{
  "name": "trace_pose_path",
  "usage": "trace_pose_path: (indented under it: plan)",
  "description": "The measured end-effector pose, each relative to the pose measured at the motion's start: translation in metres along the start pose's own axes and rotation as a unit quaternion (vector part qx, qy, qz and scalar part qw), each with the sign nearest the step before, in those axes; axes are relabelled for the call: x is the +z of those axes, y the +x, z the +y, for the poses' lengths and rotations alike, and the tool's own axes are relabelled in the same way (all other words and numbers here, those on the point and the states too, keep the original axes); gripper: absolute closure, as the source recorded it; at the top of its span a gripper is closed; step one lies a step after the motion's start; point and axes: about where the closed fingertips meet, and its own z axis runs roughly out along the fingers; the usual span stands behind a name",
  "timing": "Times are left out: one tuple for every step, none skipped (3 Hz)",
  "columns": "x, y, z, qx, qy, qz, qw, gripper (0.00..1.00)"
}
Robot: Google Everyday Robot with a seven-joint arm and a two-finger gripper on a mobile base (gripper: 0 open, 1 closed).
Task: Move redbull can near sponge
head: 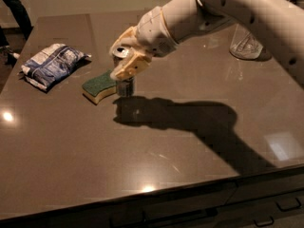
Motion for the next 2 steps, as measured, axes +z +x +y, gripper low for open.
trace_pose_path:
  plan:
    - [0.016, 0.004, -0.003, -0.001, -0.014, -0.003, 0.9999, 1.00]
    - [0.027, 0.015, -0.005, 0.011, -0.025, -0.002, 0.9996, 0.83]
